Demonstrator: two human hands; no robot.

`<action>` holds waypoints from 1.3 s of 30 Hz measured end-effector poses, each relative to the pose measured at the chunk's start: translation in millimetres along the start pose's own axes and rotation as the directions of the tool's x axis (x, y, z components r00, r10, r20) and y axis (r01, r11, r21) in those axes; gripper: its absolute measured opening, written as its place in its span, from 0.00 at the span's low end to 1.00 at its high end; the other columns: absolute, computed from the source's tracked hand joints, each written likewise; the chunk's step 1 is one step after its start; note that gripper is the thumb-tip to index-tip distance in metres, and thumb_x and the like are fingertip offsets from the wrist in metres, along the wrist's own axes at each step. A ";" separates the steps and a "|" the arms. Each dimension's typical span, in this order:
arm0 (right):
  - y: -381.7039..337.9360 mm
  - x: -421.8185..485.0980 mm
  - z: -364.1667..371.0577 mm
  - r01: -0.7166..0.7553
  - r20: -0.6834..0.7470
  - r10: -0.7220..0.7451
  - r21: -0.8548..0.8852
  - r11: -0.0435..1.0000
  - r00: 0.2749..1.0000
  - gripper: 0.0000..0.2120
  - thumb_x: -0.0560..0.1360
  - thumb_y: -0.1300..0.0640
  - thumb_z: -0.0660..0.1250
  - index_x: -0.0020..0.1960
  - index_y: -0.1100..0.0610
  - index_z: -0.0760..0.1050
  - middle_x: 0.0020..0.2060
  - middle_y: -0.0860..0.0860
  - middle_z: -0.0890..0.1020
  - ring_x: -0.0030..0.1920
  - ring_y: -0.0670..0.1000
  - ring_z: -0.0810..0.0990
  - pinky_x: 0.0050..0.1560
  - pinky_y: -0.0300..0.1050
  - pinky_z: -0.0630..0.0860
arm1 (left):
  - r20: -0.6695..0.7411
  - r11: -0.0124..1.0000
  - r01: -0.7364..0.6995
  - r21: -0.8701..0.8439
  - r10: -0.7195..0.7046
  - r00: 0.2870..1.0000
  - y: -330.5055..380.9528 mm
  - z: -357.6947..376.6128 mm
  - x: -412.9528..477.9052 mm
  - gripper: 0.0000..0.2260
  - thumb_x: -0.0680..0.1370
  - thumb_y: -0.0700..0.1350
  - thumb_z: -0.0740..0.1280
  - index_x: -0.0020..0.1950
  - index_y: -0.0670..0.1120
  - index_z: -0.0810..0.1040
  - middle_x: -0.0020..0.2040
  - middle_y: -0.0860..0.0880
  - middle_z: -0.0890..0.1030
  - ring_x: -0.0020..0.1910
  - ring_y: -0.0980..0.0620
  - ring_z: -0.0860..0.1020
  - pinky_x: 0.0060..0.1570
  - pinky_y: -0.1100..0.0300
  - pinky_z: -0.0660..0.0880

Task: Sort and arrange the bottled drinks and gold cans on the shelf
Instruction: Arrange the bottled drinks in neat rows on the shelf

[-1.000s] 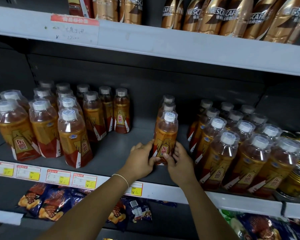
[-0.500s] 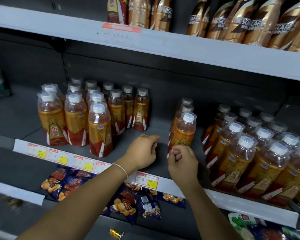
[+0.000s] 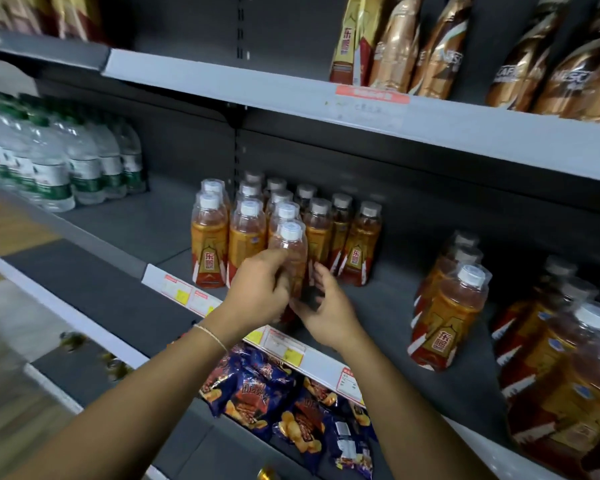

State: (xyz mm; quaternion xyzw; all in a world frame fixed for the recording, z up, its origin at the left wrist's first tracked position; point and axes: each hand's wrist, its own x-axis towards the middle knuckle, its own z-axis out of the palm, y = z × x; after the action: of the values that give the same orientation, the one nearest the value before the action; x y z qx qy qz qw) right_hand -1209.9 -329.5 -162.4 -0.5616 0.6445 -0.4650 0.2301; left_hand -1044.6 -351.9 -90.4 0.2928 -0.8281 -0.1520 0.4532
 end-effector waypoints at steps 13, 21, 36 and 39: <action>-9.6 -2.6 11.5 -0.056 -0.176 0.050 -0.027 0.998 0.983 0.36 0.54 0.38 0.79 0.58 0.49 0.74 0.53 0.49 0.82 0.54 0.51 0.82 0.53 0.55 0.81 | 0.191 0.807 0.573 -0.141 -0.546 0.816 -29.0 10.7 -13.3 0.11 0.81 0.41 0.60 0.49 0.41 0.81 0.45 0.44 0.82 0.46 0.44 0.80 0.44 0.55 0.77; -2.6 -47.5 -33.3 -0.084 -0.324 0.028 -0.158 0.984 0.946 0.39 0.55 0.41 0.82 0.58 0.50 0.68 0.52 0.46 0.74 0.55 0.50 0.76 0.50 0.48 0.76 | 0.265 0.719 0.621 -0.312 -0.561 0.784 0.5 50.5 -16.9 0.13 0.81 0.43 0.61 0.41 0.38 0.80 0.36 0.42 0.79 0.41 0.42 0.78 0.48 0.40 0.79; 36.3 -139.0 -96.1 -0.072 -0.509 0.050 -0.024 0.997 0.859 0.40 0.58 0.36 0.76 0.67 0.47 0.69 0.62 0.47 0.73 0.62 0.50 0.75 0.61 0.53 0.77 | 0.278 0.914 0.366 -0.173 -0.311 0.909 68.6 126.0 -37.2 0.24 0.83 0.56 0.54 0.38 0.42 0.77 0.38 0.47 0.81 0.41 0.50 0.78 0.44 0.56 0.72; 38.2 -149.4 -102.7 -0.109 -0.546 0.073 -0.034 0.993 0.835 0.40 0.60 0.39 0.77 0.68 0.44 0.68 0.63 0.45 0.73 0.61 0.48 0.75 0.62 0.52 0.76 | 0.325 0.918 0.340 -0.205 -0.264 0.908 75.5 133.6 -38.1 0.23 0.83 0.56 0.54 0.39 0.42 0.77 0.38 0.47 0.81 0.41 0.50 0.78 0.44 0.57 0.72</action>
State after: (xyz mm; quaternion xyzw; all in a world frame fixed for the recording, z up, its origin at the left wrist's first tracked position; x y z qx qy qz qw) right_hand -1274.1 -156.8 -181.5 -0.3824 0.7237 -0.5730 0.0417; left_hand -1167.1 -270.9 -149.1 0.3316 -0.8029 -0.3682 0.3314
